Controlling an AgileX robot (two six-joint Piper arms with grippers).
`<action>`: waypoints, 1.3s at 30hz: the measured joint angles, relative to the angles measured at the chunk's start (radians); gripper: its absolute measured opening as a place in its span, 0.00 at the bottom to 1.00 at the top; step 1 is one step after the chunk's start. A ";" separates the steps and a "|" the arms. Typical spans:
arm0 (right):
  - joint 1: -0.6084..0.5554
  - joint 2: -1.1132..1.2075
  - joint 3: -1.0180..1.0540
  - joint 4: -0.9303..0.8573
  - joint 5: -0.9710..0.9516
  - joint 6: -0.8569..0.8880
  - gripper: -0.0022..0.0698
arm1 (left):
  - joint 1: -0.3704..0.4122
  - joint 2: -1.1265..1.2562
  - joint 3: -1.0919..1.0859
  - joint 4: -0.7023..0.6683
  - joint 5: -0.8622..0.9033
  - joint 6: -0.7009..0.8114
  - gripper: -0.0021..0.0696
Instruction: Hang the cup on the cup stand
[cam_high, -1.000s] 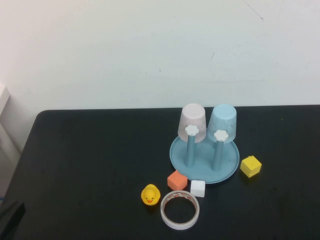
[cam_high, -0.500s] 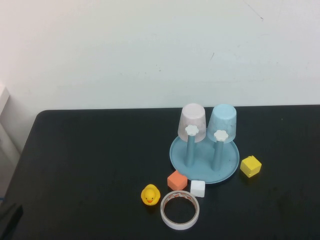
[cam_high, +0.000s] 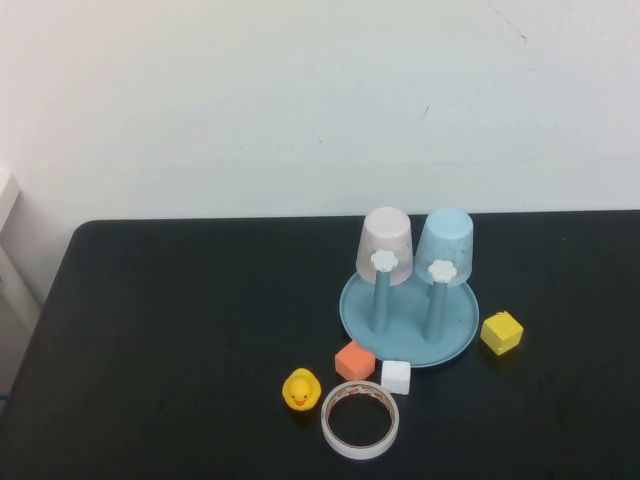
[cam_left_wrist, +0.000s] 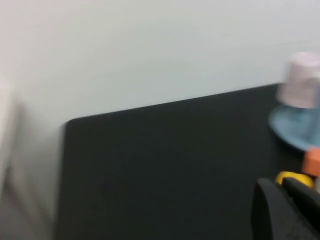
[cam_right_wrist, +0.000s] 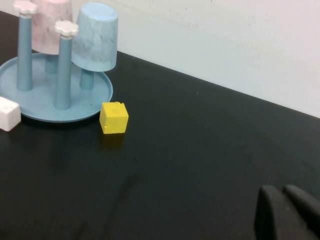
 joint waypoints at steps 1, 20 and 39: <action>0.000 0.000 0.000 0.000 0.000 0.000 0.03 | 0.063 0.000 0.017 -0.029 -0.024 0.025 0.03; 0.000 0.000 0.000 0.000 0.000 0.000 0.03 | 0.479 0.000 0.163 -0.346 -0.220 0.358 0.03; 0.000 0.000 0.000 0.000 0.001 0.000 0.03 | 0.368 0.000 0.161 -0.388 -0.131 0.529 0.03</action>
